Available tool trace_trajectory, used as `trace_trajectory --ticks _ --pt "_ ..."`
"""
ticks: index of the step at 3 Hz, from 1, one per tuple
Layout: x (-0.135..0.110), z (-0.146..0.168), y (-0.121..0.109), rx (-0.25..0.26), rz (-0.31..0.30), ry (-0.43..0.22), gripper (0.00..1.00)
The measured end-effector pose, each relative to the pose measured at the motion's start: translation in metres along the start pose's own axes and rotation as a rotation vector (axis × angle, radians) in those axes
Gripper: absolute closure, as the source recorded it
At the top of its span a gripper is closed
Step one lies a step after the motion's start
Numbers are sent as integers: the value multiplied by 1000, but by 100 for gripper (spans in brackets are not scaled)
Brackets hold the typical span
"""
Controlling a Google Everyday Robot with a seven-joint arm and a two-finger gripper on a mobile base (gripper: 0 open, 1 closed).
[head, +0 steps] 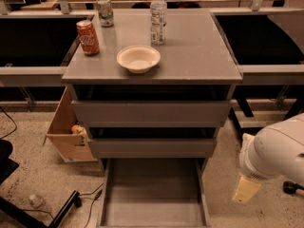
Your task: Close bottom drawer
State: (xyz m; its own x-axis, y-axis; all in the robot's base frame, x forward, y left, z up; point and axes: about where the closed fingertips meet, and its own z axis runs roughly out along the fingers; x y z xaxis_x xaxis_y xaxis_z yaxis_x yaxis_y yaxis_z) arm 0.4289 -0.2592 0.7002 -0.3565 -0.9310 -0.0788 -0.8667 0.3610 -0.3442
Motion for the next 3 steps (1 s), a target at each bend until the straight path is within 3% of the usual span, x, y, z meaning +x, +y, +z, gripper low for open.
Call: trace_trajectory --ticks 1,2,3 --pt "0 0 0 0 0 0 0" --pt "3 33 8 -33 22 -4 0" --pt "12 100 28 -81 38 -32 0"
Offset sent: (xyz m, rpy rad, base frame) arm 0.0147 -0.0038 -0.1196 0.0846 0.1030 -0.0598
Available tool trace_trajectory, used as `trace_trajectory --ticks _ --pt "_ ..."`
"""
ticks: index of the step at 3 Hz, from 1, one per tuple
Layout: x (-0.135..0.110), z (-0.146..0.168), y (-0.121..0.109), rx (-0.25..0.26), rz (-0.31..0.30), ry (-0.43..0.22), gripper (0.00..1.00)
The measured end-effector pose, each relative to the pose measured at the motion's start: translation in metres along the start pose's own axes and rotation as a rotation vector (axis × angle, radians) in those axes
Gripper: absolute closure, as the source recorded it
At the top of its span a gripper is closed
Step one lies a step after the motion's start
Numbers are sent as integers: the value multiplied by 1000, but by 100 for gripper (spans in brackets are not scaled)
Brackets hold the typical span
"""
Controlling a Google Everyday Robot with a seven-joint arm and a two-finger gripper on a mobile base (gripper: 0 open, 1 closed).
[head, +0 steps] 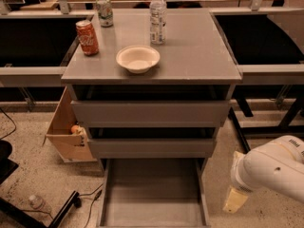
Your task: Close bottom drawer
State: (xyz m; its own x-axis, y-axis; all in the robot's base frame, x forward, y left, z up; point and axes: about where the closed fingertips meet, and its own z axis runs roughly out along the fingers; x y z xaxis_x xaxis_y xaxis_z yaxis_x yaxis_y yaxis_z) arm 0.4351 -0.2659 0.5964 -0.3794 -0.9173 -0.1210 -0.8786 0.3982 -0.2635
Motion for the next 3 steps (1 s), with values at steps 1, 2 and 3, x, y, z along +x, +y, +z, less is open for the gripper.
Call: trace_trajectory --ticks 1,2,3 --pt "8 62 13 -21 -19 -41 0" --pt "13 120 22 -40 -44 -72 17" --pt "18 166 31 -66 -50 -92 41"
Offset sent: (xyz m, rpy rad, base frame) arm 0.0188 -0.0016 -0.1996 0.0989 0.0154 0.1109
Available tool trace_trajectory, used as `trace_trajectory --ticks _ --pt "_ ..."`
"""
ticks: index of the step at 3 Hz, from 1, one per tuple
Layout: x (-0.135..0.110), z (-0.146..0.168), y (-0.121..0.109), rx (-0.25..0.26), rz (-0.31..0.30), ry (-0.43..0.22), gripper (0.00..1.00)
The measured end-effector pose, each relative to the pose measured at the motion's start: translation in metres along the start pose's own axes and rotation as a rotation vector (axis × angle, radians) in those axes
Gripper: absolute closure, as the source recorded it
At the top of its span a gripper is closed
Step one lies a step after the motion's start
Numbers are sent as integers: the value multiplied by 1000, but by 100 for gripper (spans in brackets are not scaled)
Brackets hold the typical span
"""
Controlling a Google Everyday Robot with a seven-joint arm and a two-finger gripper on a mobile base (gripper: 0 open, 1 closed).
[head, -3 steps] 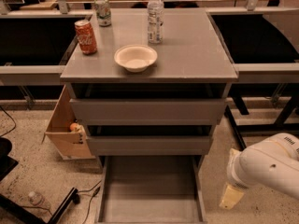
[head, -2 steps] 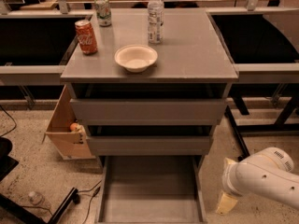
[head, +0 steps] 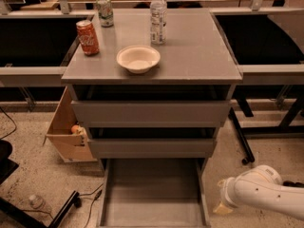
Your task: Close bottom drawer
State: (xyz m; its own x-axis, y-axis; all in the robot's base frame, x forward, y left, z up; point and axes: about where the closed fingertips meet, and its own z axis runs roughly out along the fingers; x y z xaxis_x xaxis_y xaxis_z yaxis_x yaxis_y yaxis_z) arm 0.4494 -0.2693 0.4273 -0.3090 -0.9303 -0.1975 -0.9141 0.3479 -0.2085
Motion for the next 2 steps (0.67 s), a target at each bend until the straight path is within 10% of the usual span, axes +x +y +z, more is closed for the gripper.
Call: trace_trajectory --ticks 2 --pt "9 42 10 -40 16 -14 95"
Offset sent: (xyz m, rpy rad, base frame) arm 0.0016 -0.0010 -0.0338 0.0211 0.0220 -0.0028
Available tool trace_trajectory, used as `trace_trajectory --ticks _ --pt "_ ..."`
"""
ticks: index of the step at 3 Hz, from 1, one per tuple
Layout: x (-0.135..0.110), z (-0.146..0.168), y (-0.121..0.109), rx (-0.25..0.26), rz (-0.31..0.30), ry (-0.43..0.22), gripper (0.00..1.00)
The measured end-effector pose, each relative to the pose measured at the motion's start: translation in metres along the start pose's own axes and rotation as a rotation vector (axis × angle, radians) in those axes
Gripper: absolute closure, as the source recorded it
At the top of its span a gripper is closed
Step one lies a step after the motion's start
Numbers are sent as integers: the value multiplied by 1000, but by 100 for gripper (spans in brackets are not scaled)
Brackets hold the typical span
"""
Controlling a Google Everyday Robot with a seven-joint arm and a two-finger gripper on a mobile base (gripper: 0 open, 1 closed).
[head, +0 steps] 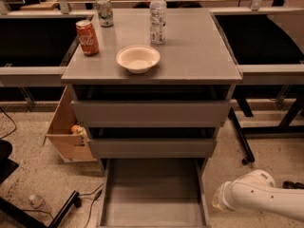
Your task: Close bottom drawer
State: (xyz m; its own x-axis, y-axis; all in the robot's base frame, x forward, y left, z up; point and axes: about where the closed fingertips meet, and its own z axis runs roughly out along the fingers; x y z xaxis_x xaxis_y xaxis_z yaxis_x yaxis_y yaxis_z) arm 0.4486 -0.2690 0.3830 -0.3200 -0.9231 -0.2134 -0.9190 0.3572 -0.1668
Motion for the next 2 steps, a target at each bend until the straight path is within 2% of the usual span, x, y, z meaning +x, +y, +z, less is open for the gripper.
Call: trace_trajectory --ticks 1,2 --pt "6 5 12 -10 -10 21 100" --pt "28 34 46 -61 -10 37 100"
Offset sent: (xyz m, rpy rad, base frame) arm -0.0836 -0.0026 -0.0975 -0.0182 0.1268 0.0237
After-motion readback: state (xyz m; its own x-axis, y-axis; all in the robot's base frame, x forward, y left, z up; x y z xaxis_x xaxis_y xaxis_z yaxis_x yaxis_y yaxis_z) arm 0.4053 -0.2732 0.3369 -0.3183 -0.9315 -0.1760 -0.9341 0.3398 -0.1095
